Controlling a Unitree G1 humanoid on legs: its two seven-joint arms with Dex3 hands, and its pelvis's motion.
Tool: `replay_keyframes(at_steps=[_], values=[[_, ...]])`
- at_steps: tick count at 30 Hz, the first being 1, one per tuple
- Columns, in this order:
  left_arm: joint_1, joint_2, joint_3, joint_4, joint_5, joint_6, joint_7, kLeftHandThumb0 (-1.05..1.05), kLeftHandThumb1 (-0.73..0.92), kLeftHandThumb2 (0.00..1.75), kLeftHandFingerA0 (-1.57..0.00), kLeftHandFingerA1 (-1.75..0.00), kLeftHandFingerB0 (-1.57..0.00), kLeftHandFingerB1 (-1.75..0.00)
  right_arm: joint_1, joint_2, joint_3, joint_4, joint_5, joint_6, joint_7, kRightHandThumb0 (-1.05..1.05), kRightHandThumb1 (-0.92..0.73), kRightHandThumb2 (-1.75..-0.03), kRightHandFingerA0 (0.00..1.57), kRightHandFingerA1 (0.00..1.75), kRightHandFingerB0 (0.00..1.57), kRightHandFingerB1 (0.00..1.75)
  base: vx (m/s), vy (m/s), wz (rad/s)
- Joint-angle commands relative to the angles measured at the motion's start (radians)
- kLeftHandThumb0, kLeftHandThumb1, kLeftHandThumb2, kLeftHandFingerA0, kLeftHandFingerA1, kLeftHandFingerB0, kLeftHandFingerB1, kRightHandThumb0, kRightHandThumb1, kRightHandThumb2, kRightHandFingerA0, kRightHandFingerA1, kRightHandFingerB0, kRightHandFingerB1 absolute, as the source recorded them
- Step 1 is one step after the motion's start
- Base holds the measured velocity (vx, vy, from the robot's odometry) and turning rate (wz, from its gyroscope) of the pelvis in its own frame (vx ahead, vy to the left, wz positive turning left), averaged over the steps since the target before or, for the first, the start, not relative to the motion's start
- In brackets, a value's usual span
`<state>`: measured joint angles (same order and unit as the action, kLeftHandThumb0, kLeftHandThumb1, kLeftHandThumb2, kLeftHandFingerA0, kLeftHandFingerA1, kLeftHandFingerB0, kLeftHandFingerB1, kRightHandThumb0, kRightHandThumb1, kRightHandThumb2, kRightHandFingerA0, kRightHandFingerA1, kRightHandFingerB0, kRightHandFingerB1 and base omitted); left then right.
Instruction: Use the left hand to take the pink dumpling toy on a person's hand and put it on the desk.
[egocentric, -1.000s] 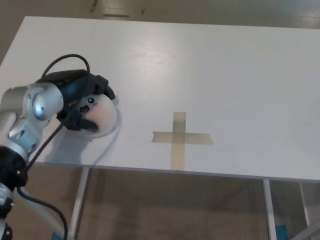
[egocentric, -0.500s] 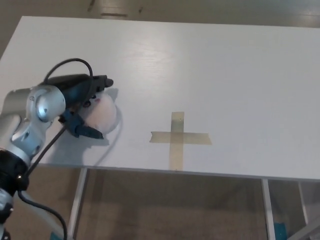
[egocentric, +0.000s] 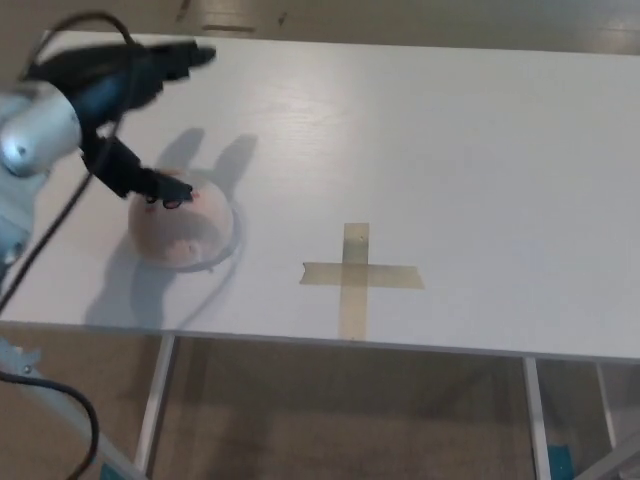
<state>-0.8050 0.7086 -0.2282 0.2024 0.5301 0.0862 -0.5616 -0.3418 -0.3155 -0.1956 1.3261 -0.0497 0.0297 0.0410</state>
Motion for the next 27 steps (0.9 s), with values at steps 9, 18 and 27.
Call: replay_keyframes(at_steps=[9, 18, 27], values=[[0.224, 0.122, 0.349, -0.500, -0.181, -0.041, -0.043, -0.74, 0.40, 0.84, 0.00, 0.00, 0.00, -0.10, 0.004, -0.015, 0.014, 0.003, -0.009, 0.009, -0.001, -0.23, -0.72, -0.62, 0.58, 0.42, 0.51, 0.41, 0.00, 0.000, 0.00], [0.706, -0.078, 0.680, -0.817, -0.406, -0.312, 0.015, -0.38, 0.43, 0.53, -0.33, -0.36, -0.32, -0.31, 0.014, -0.014, 0.032, 0.007, -0.020, 0.009, 0.000, -0.23, -0.72, -0.62, 0.56, 0.42, 0.51, 0.41, 0.00, 0.000, 0.00], [1.178, -0.285, 0.818, -0.923, -0.647, -0.472, -0.064, -0.35, 0.46, 0.54, -0.58, -0.44, -0.49, -0.37, 0.028, -0.010, 0.050, 0.009, -0.030, 0.003, 0.005, -0.23, -0.72, -0.61, 0.56, 0.42, 0.55, 0.42, 0.00, 0.000, 0.00]])
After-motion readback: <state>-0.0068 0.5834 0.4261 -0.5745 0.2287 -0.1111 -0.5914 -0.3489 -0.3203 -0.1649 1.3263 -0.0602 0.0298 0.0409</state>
